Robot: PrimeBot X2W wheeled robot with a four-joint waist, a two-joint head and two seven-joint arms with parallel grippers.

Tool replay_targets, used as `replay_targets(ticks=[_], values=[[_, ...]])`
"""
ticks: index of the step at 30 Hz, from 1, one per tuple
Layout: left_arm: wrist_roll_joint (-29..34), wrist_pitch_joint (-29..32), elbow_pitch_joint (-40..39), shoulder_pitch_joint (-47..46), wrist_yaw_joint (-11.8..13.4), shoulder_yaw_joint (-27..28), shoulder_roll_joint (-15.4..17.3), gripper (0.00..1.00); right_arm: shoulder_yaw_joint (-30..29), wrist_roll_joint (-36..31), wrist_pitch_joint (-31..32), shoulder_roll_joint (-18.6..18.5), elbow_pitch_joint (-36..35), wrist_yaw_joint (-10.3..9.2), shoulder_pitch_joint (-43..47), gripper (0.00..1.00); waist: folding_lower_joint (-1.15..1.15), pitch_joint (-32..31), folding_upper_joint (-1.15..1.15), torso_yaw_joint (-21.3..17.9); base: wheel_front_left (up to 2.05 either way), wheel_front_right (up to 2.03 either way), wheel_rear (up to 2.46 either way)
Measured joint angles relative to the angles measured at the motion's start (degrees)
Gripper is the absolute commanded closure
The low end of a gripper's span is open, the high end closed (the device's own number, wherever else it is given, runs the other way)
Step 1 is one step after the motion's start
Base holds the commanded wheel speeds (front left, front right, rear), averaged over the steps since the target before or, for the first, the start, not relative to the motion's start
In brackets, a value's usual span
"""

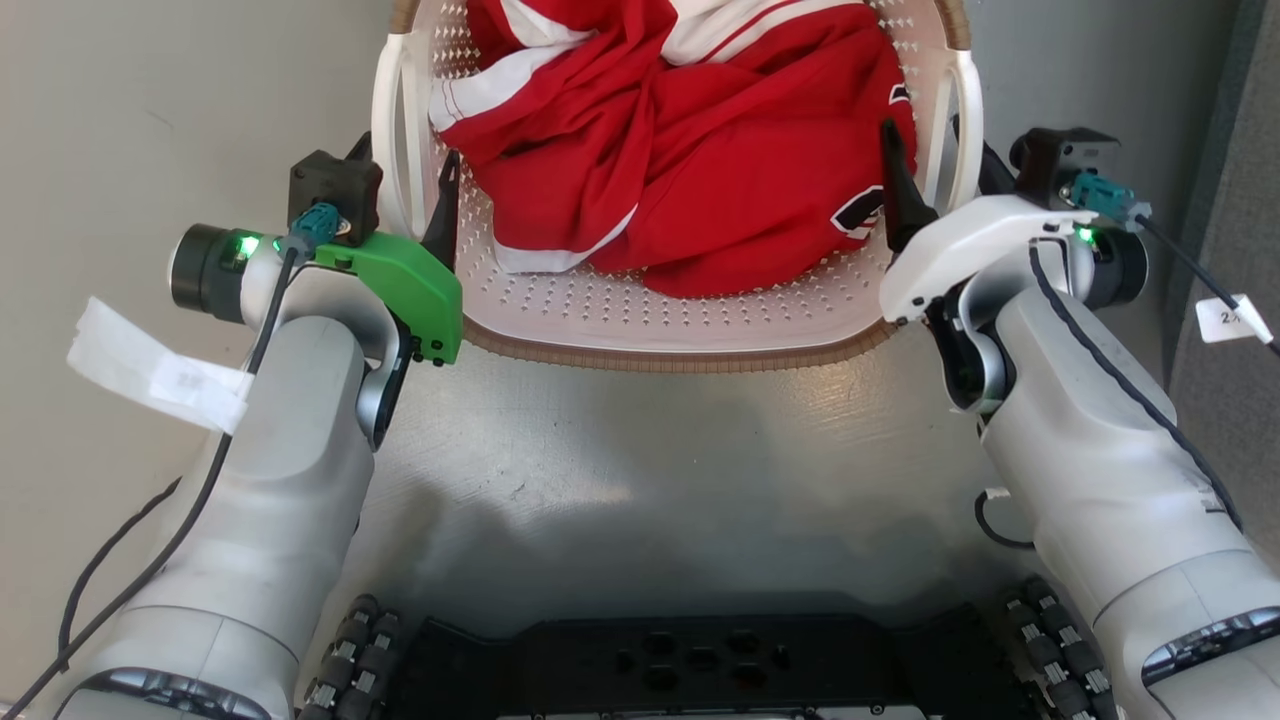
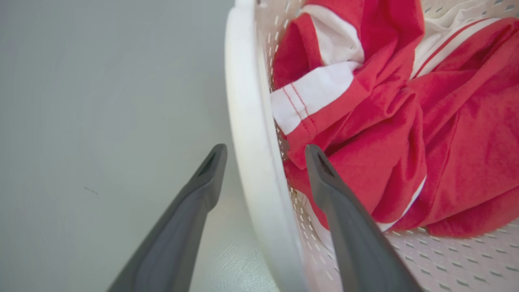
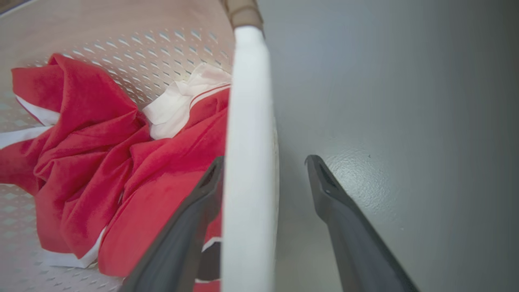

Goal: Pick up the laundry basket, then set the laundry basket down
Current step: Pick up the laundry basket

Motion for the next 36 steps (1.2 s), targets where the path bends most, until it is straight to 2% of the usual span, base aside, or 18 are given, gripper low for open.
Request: replay_targets(ticks=[2,3,4,5,6,20,33,36], values=[[-0.10,0.00,0.44,-0.32,0.00,-0.64,0.00,0.00,0.47,0.09,0.00,0.00,0.19,-0.01,-0.52,0.00,0.00,0.12,0.00,-0.02,0.00,0.00,0.00],[-0.22,0.00,0.67,-0.43,0.00,-0.89,-0.01,0.38,0.67,0.10,0.00,0.00,0.33,-0.01,-0.82,0.11,0.00,0.17,0.00,-0.03,0.00,0.00,0.00],[-0.33,0.00,0.82,-0.49,0.00,-1.05,-0.01,0.59,0.81,0.23,0.00,0.00,0.42,-0.01,-0.99,0.38,0.00,0.21,0.00,-0.06,0.00,0.00,0.00],[-0.52,0.00,0.96,-0.53,0.00,-1.21,-0.01,0.85,0.93,0.45,0.00,0.00,0.53,-0.01,-1.06,0.60,0.00,0.24,0.00,-0.09,0.00,0.00,0.00],[-0.71,0.00,1.18,-0.63,0.00,-1.40,-0.01,1.00,1.05,0.51,0.00,-0.01,0.74,-0.01,-1.13,1.00,0.00,0.26,0.00,-0.11,0.00,0.00,0.00],[-3.71,-0.05,3.34,-0.79,0.22,-4.04,-0.64,1.00,2.87,3.19,0.00,0.56,4.27,-0.54,-2.00,1.00,0.00,-2.44,0.00,-0.26,0.00,0.00,0.00],[-7.16,-0.07,5.24,1.87,0.67,-6.05,-0.76,1.00,5.14,5.69,0.01,0.98,8.15,-0.49,-1.82,1.00,0.00,-8.63,0.00,-0.86,0.00,0.00,0.00],[-7.43,-0.07,6.33,3.16,0.67,-6.51,-0.88,1.00,5.95,6.19,0.01,1.23,9.62,0.01,-1.20,1.00,0.00,-10.55,0.00,-0.97,0.00,0.00,0.00]])
